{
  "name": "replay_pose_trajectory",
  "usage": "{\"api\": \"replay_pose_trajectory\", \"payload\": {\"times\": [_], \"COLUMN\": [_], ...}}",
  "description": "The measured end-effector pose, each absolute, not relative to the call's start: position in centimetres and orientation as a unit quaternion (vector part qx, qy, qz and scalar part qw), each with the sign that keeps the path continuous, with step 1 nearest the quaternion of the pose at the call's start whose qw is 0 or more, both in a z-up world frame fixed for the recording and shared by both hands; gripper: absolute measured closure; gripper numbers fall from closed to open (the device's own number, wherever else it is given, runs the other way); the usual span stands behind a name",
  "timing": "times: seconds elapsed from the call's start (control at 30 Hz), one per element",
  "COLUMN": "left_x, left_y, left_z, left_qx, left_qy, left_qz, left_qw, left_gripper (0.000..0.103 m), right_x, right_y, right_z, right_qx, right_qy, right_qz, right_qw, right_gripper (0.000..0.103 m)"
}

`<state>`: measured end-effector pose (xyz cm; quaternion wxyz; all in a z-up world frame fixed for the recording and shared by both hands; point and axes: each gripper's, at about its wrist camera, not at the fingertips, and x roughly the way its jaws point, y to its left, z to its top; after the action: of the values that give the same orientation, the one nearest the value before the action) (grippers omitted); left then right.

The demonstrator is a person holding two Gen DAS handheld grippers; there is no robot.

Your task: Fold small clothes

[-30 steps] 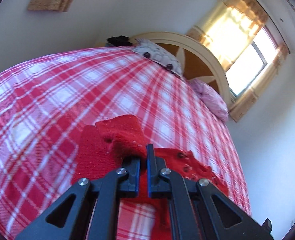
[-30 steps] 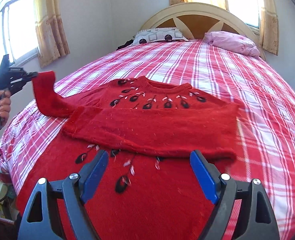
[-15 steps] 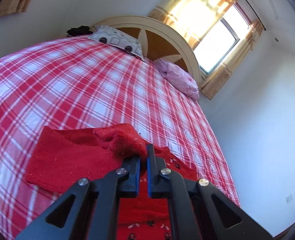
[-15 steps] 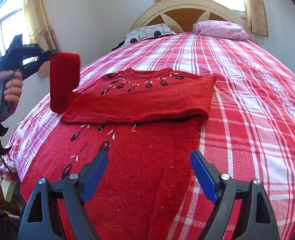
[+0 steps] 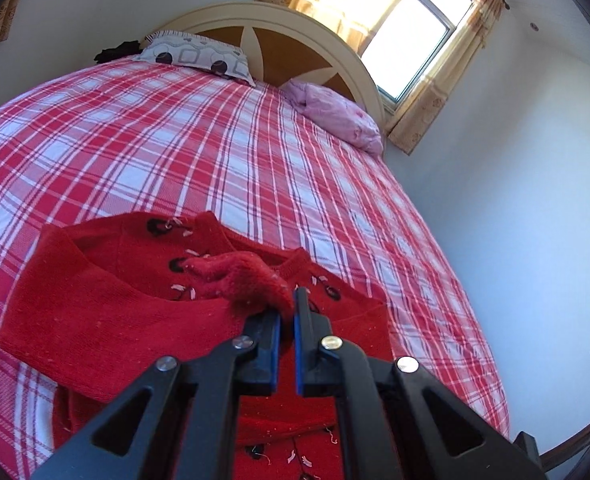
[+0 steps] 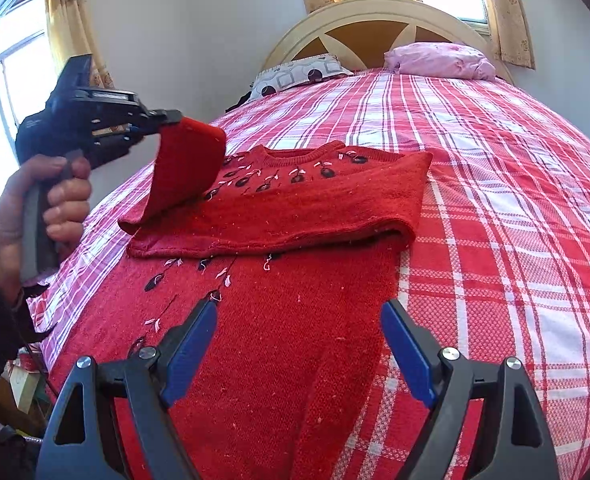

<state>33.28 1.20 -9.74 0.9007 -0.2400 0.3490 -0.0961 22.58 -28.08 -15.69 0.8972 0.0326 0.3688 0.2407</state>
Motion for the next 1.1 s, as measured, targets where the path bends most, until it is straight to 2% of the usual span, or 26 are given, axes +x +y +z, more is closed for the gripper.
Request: {"api": "replay_pose_trajectory", "payload": {"times": [0.2,0.4,0.5,0.57,0.6,0.73,0.9,1.1], "left_x": [34.0,33.8,33.1,32.0,30.9,28.1,26.4,26.9], "left_y": [-1.7,-5.8,-7.0,-7.3,-7.0,-5.5,-0.1,6.1], "left_z": [-12.1,-13.9,-13.9,-13.4,-12.8,-12.4,-15.1,-18.4], "left_qx": [-0.208,-0.111,-0.07,-0.037,-0.02,0.054,0.117,0.077], "left_qy": [0.373,0.384,0.387,0.378,0.36,0.328,0.351,0.417], "left_qz": [-0.094,-0.106,-0.117,-0.109,-0.108,-0.09,0.007,0.045], "left_qw": [0.899,0.911,0.912,0.919,0.926,0.939,0.929,0.905], "left_gripper": [0.098,0.096,0.073,0.025,0.021,0.014,0.01,0.01], "right_x": [22.7,23.0,22.9,22.8,22.8,22.6,22.5,22.3], "right_y": [-28.0,-28.1,-28.0,-28.1,-28.1,-28.2,-28.2,-28.3], "right_z": [-16.2,-16.7,-16.8,-16.9,-16.9,-17.0,-16.9,-17.0], "right_qx": [0.035,0.038,0.035,0.035,0.035,0.031,0.032,0.035], "right_qy": [0.373,0.377,0.376,0.376,0.377,0.374,0.373,0.37], "right_qz": [0.241,0.24,0.24,0.24,0.239,0.239,0.239,0.226], "right_qw": [0.895,0.894,0.894,0.894,0.894,0.896,0.896,0.9], "right_gripper": [0.019,0.019,0.019,0.019,0.019,0.019,0.019,0.019]}}
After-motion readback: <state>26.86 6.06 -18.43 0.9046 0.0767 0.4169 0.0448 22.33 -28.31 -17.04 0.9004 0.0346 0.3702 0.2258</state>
